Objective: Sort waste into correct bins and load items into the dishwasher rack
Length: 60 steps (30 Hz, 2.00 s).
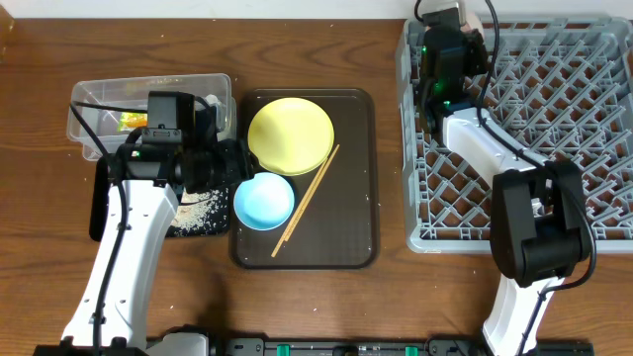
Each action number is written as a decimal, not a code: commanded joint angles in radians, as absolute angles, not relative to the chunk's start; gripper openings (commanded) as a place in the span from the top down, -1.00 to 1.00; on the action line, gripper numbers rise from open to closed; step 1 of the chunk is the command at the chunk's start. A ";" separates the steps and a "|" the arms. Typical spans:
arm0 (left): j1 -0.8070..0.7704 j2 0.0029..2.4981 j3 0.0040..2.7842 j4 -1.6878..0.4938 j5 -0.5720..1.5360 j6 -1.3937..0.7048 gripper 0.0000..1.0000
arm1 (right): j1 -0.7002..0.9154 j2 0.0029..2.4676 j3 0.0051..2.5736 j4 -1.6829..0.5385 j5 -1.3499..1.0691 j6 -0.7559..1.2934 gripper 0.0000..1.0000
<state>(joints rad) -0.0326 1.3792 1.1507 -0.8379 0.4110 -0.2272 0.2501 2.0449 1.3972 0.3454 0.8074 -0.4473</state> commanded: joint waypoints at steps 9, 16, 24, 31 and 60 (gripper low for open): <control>-0.029 1.378 1.147 -0.841 0.399 -0.210 -0.31 | 0.239 2.018 1.394 0.458 0.856 -0.733 0.98; -0.029 1.378 1.147 -0.841 0.399 -0.210 -0.31 | 0.243 2.026 1.394 0.388 0.856 -0.763 0.98; -0.029 1.378 1.147 -0.845 0.399 -0.210 -0.31 | 0.270 2.033 1.394 0.347 0.849 -0.751 0.98; -0.029 1.378 1.147 -0.848 0.399 -0.210 -0.31 | 0.316 2.033 1.394 0.295 0.849 -0.729 0.98; -0.029 1.378 1.147 -0.854 0.389 -0.210 -0.31 | 0.380 1.685 1.394 -0.442 0.059 -0.047 0.13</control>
<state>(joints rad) -0.0326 1.3792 1.1507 -0.8474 0.4107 -0.2272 0.3527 1.7023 1.3949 -0.4297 0.3714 -0.0811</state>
